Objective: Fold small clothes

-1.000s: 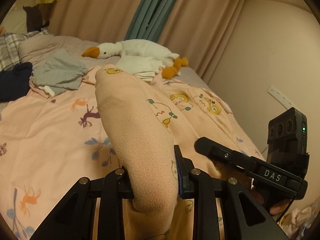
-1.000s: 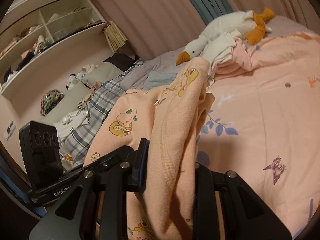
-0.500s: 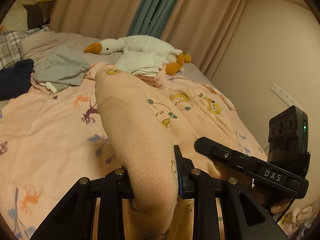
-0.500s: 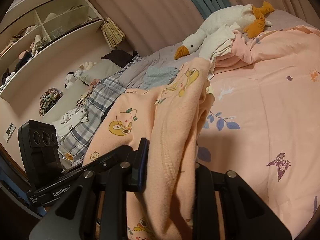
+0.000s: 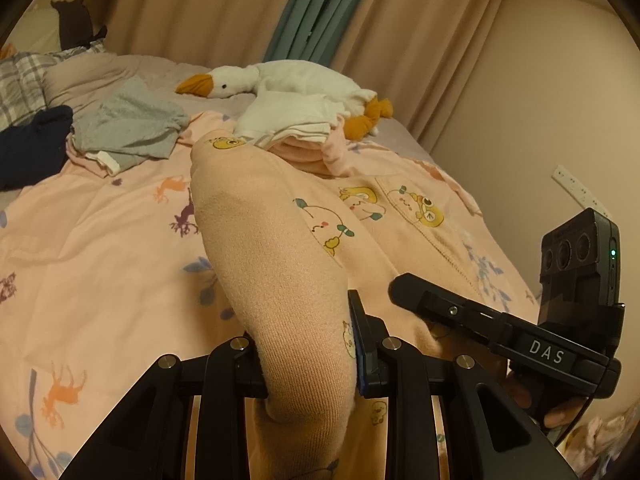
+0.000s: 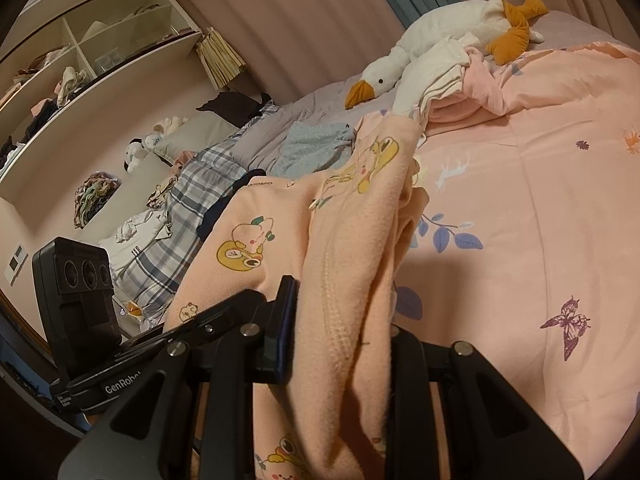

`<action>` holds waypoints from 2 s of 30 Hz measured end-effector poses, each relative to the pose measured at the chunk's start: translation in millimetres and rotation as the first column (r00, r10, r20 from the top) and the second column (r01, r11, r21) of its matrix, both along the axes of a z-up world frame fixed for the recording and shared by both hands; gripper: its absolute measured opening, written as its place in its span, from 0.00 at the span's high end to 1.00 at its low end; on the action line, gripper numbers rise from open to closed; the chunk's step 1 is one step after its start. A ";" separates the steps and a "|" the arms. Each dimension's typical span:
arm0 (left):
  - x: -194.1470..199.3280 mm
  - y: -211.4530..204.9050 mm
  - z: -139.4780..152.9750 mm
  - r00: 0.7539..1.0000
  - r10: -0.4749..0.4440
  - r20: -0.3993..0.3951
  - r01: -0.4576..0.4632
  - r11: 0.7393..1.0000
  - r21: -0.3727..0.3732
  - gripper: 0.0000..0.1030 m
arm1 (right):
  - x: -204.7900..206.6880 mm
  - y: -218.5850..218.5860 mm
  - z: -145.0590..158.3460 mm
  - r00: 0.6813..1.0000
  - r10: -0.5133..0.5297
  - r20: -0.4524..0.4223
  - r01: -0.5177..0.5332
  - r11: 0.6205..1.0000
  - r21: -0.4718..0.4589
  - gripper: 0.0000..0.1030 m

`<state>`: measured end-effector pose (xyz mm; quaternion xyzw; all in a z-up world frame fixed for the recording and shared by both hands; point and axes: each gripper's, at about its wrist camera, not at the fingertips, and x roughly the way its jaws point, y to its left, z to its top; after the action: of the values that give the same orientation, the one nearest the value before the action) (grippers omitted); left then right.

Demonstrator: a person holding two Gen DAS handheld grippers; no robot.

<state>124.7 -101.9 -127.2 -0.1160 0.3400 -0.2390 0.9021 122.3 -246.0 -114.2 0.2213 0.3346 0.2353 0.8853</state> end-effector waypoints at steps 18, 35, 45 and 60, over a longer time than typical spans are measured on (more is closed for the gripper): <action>5.7 0.7 -12.9 1.000 0.015 -0.017 -0.015 0.999 0.029 0.74 | 14.2 10.6 -17.7 0.999 0.012 -0.041 -0.013 0.999 -0.036 0.76; 23.4 11.3 -51.3 0.995 0.018 -0.097 -0.015 0.999 0.029 0.74 | 29.8 31.0 -49.7 0.993 0.012 -0.114 -0.026 0.993 -0.118 0.76; 28.2 10.6 -63.1 0.991 0.023 -0.130 -0.016 0.999 0.049 0.74 | 36.8 34.9 -64.9 0.987 0.008 -0.160 -0.029 0.991 -0.132 0.76; 29.7 4.8 -83.4 0.983 0.004 -0.182 0.011 0.997 0.083 0.74 | 41.5 37.9 -82.0 0.976 0.007 -0.215 -0.046 0.983 -0.179 0.75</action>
<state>154.4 -97.1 -210.6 -0.0990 0.4308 -0.2147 0.8709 163.7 -208.1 -196.3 0.1585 0.4510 0.1902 0.8575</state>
